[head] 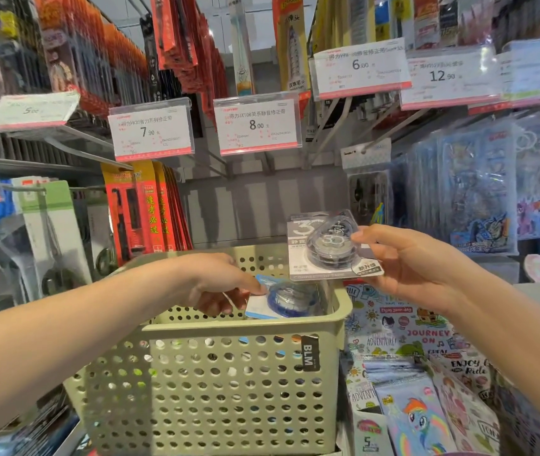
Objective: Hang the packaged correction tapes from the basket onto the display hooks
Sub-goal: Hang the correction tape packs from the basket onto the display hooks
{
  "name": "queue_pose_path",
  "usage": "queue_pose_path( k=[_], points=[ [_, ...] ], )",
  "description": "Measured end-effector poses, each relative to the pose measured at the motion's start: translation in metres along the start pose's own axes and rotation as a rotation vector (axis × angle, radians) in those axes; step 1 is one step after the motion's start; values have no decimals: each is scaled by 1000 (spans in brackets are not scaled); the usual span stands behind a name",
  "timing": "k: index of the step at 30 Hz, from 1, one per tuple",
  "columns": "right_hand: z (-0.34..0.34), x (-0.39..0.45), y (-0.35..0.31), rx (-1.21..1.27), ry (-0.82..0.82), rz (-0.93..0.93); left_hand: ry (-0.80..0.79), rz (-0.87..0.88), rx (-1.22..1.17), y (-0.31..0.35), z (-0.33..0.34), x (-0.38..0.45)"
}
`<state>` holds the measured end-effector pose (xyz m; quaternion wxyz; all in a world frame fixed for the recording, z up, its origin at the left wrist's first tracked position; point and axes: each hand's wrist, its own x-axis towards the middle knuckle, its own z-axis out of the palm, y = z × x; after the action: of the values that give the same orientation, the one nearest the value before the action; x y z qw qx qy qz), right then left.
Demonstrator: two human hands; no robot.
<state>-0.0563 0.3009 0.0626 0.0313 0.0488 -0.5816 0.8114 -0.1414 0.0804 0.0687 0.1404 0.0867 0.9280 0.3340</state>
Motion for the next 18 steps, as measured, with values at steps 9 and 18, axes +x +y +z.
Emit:
queue_pose_path(
  k=[9,18],
  points=[
    [-2,1,1,-22,-24,-2,-206,12,-573,2,-5,4],
    [3,-9,-5,70,-48,-17,-142,128,-710,3,-20,1]
  ],
)
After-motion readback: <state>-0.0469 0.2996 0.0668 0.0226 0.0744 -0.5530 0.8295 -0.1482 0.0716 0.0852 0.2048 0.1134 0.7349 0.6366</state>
